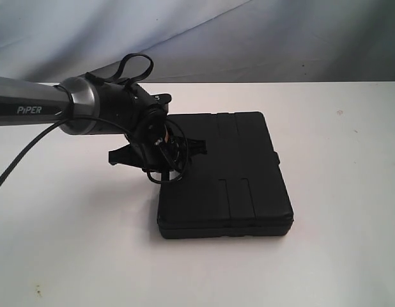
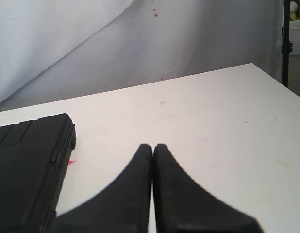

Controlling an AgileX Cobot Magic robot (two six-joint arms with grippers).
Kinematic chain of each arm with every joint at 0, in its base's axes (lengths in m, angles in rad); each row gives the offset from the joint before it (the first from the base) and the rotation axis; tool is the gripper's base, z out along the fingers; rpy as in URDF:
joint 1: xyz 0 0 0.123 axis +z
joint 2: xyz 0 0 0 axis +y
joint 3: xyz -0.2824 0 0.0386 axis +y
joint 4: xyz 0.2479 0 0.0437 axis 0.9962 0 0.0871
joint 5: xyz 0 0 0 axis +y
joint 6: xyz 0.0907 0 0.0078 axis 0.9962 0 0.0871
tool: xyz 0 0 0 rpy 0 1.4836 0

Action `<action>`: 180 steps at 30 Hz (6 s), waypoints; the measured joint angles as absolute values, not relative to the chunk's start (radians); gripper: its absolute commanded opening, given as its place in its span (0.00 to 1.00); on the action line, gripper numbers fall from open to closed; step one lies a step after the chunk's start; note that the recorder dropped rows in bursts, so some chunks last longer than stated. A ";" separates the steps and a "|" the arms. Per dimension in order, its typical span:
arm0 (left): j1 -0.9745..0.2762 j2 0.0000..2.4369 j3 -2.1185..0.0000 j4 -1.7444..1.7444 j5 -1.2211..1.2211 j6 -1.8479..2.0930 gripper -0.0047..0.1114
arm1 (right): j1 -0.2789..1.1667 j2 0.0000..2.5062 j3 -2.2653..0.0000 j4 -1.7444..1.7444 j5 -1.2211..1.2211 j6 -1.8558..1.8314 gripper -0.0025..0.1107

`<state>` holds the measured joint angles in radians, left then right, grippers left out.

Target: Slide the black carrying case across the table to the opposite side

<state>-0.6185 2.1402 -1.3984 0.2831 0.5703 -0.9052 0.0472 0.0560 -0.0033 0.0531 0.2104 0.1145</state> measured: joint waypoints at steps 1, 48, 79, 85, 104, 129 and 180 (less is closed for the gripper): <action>-0.619 2.140 -1.398 0.283 0.570 -0.901 0.04 | 0.047 0.056 -0.003 0.053 0.210 0.114 0.02; -0.135 1.911 -0.998 0.460 0.458 -0.521 0.04 | 0.047 0.056 -0.003 0.053 0.210 0.114 0.02; -0.127 1.908 -0.992 0.390 0.443 -0.498 0.36 | 0.047 0.056 -0.003 0.053 0.210 0.114 0.02; -0.125 1.906 -0.992 0.390 0.453 -0.498 0.36 | 0.047 0.056 -0.003 0.053 0.210 0.114 0.02; -0.125 1.709 -0.994 0.379 0.417 -0.446 0.28 | 0.047 0.056 -0.003 0.053 0.210 0.114 0.02; -0.125 1.629 -0.821 0.379 -0.009 -0.366 0.04 | 0.047 0.056 -0.003 0.053 0.210 0.114 0.02; -0.127 0.647 -0.659 0.161 0.295 -0.133 0.04 | 0.047 0.056 -0.003 0.055 0.210 0.114 0.02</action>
